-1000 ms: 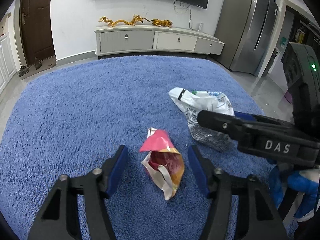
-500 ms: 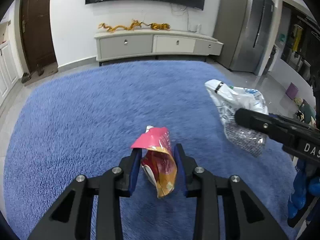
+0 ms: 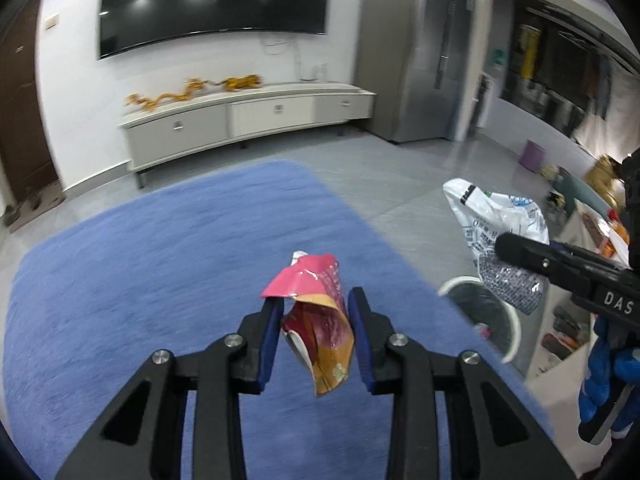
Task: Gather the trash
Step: 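Carry both bags over the trash bin and open both grippers to drop them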
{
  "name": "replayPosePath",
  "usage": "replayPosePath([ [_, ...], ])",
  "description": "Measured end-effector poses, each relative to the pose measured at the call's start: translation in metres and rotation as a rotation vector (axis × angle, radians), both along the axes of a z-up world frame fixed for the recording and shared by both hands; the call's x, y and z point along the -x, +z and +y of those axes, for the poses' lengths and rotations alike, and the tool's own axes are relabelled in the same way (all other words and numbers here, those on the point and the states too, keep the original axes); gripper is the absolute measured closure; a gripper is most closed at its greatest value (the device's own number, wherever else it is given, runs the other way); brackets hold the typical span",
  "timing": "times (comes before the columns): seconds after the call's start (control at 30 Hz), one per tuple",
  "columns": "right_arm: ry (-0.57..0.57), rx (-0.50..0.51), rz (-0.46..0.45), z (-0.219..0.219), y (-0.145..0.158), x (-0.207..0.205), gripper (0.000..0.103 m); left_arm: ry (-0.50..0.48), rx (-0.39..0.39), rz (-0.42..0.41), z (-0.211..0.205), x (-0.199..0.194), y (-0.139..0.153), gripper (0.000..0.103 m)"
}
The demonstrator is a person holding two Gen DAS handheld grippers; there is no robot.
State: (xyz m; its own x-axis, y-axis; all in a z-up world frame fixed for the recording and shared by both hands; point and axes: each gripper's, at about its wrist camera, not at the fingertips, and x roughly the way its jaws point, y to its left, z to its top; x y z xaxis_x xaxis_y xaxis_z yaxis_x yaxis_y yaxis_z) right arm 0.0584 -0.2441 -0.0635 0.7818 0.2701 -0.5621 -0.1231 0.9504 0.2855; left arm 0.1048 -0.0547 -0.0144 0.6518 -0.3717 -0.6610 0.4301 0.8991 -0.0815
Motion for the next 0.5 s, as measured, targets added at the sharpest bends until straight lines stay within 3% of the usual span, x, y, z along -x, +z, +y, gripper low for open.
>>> replayPosePath([
  [0.23,-0.201,-0.017,0.059,-0.097,-0.017,0.034,0.073,-0.16,-0.009,0.026,-0.093,0.003,0.002,0.072],
  [0.5,-0.357,-0.058,0.181,-0.185,-0.057,0.046,0.073,-0.291,-0.015,0.138,-0.206,-0.011,-0.02,0.072],
])
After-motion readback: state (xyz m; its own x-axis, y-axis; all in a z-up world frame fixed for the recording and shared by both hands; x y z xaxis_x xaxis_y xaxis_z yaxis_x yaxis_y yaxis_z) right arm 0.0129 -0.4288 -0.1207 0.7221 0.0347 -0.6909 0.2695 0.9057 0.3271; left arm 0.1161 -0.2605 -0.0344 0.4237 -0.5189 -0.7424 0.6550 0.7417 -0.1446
